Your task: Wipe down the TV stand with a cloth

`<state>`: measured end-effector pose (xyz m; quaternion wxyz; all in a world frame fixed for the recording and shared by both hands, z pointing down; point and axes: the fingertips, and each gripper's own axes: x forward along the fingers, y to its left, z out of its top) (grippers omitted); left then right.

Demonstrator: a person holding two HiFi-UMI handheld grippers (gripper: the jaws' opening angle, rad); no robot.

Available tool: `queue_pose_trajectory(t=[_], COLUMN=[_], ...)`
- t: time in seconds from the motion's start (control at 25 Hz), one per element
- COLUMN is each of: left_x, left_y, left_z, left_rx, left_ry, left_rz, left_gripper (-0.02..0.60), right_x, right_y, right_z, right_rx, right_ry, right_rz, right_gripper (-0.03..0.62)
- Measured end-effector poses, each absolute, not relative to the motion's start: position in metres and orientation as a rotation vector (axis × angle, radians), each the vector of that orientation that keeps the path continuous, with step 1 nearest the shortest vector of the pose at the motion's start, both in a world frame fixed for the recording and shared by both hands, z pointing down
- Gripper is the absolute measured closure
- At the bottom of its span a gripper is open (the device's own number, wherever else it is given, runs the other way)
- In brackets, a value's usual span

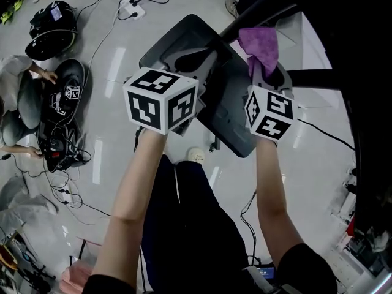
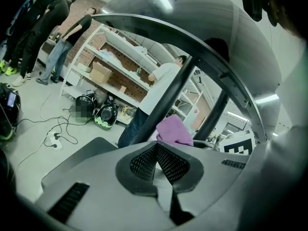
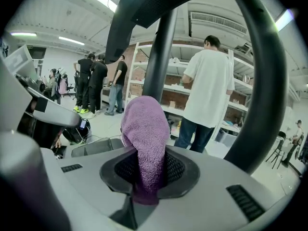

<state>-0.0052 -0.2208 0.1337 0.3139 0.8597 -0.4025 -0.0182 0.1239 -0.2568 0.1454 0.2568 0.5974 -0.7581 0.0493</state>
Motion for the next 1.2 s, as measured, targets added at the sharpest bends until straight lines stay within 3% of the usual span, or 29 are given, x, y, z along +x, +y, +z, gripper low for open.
queue_pose_trajectory(t=[0.68,1.2], left_x=[0.022,0.005], left_y=[-0.233,-0.241], left_z=[0.083,0.098], left_rx=[2.36,2.32], left_ry=[-1.07,-1.087], left_rz=[-0.036,-0.024], left_gripper=[0.577,0.577], right_x=[0.158,0.129], right_y=[-0.283,-0.314], right_z=[0.035,0.063], right_rx=[1.977,1.865], right_ry=[-2.226,-2.186], right_rz=[0.144,0.134], right_gripper=[0.505,0.505])
